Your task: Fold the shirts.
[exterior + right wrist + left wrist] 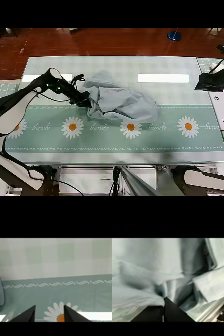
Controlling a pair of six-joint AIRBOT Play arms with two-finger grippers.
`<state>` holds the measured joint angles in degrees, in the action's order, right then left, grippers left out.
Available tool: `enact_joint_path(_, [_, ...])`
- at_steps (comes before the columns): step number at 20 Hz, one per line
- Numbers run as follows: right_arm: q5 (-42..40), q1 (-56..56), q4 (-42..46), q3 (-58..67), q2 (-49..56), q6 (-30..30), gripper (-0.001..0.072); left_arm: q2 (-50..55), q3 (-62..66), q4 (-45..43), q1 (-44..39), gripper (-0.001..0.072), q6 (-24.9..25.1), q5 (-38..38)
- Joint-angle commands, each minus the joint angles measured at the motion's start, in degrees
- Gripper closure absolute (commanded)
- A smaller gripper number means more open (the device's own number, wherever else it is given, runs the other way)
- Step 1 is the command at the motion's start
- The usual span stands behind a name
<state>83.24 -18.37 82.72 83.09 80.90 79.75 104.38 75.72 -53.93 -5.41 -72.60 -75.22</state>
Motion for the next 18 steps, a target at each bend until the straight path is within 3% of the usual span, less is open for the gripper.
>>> enact_joint_path(1, [0.6, -0.6, 2.7, -2.5, 0.2, -1.0, 0.0245, -4.5, 1.6, -1.1, 2.3, 0.0686, 0.5, -0.6])
enact_joint_path(5, [1.6, -1.7, -19.1, -16.4, 2.6, -9.2, 0.0119, -6.5, 1.7, -1.1, 3.0, 0.0686, 1.5, -1.3])
enact_joint_path(8, [-4.4, 2.0, -29.4, -24.4, 2.7, -14.2, 0.0119, -6.5, 1.7, -1.1, 2.2, 0.0686, 1.4, -1.4])
enact_joint_path(13, [-15.8, 14.8, -31.5, -27.1, 3.0, -14.6, 0.0119, -6.5, 1.7, -0.9, 1.4, 0.0686, 1.4, -1.9])
enact_joint_path(18, [-23.6, 26.4, -31.9, -27.1, 6.0, -10.8, 0.0139, -6.5, 1.7, -0.9, 1.4, 0.0686, 1.4, -3.5])
